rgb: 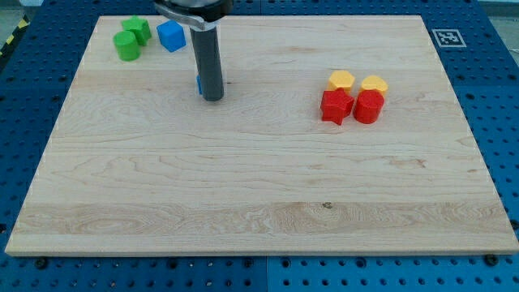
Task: Place the triangle below the blue cube
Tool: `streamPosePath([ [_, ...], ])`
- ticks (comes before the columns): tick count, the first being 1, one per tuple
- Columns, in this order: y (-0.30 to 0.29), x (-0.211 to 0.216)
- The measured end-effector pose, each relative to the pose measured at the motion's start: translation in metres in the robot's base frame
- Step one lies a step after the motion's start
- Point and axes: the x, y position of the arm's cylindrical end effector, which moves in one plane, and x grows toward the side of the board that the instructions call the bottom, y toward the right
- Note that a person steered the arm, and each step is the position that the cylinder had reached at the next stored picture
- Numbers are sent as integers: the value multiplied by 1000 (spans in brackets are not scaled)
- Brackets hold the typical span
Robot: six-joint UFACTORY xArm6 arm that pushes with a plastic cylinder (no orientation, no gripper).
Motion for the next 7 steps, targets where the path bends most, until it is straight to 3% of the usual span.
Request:
streamPosePath([
  [2, 27, -5],
  [4, -55, -33],
  [7, -3, -26],
])
